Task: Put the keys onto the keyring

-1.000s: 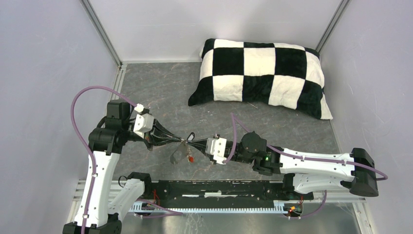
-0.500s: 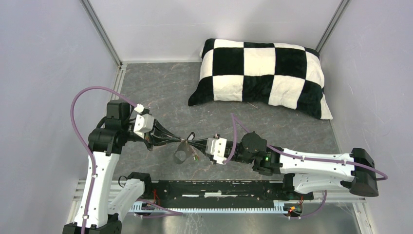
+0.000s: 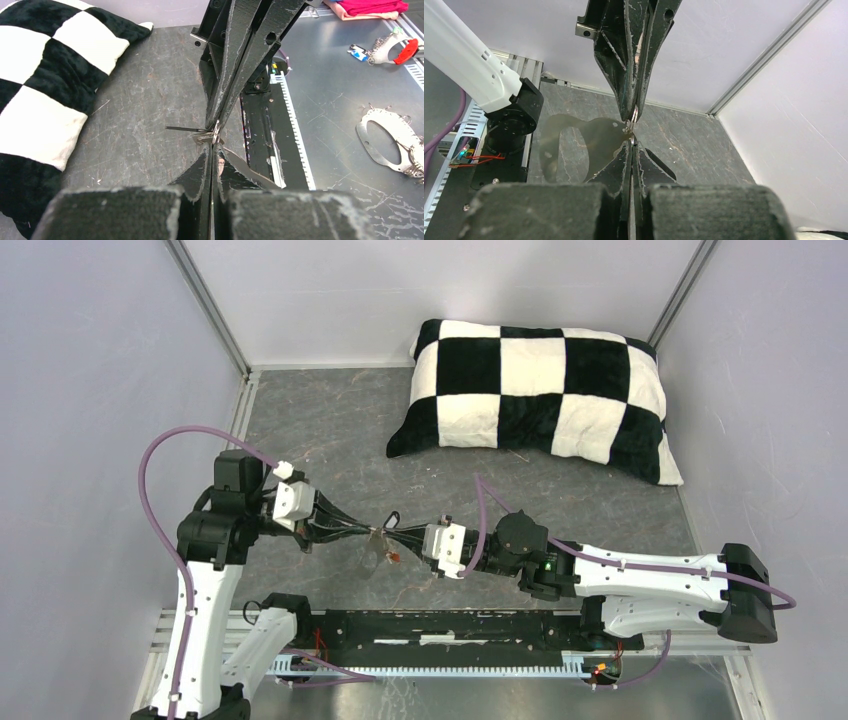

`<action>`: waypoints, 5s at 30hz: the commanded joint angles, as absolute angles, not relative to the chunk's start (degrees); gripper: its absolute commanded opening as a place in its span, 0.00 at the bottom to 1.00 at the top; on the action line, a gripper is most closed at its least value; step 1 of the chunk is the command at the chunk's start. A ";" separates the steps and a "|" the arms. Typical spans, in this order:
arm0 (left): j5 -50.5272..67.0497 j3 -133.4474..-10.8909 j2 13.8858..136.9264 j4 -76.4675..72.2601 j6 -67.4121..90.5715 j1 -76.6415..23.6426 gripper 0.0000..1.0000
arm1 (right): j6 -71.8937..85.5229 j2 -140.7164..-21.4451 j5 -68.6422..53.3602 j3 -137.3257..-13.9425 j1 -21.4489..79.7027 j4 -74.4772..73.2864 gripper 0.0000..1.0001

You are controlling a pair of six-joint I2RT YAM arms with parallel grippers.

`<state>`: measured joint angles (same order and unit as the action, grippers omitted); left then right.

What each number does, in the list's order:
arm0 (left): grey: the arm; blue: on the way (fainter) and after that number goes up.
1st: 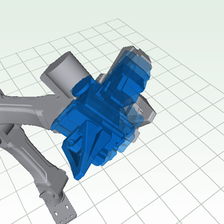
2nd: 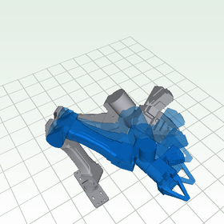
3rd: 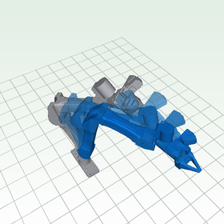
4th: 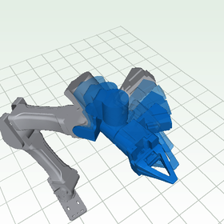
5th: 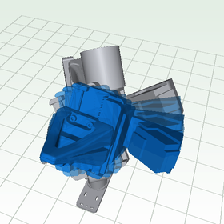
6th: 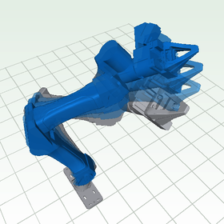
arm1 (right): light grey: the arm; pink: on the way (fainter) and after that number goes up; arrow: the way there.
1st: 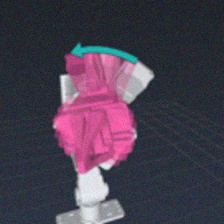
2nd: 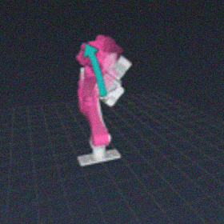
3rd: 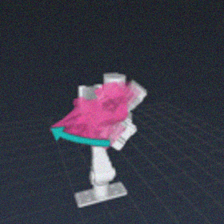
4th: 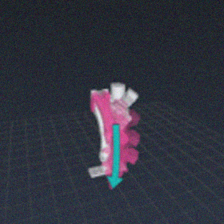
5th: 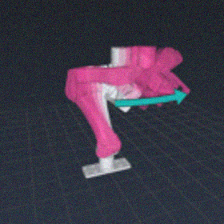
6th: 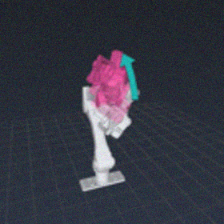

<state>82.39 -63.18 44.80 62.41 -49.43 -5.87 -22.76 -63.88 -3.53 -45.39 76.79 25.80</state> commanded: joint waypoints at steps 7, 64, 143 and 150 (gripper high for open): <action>82.63 -63.19 44.00 61.06 -48.16 -5.99 0.02 | -23.64 -63.81 -3.75 -46.97 77.13 29.06 0.01; 80.61 -63.16 45.02 60.30 -46.58 -11.60 0.02 | -30.22 -60.17 -3.65 -48.07 76.92 19.22 0.00; 79.40 -60.29 43.42 50.93 -37.18 -12.19 0.02 | -30.42 -61.21 -5.02 -48.38 76.96 24.76 0.00; 79.89 -60.36 44.07 50.89 -36.96 -13.72 0.02 | -32.06 -61.44 -5.51 -49.53 76.99 23.35 0.00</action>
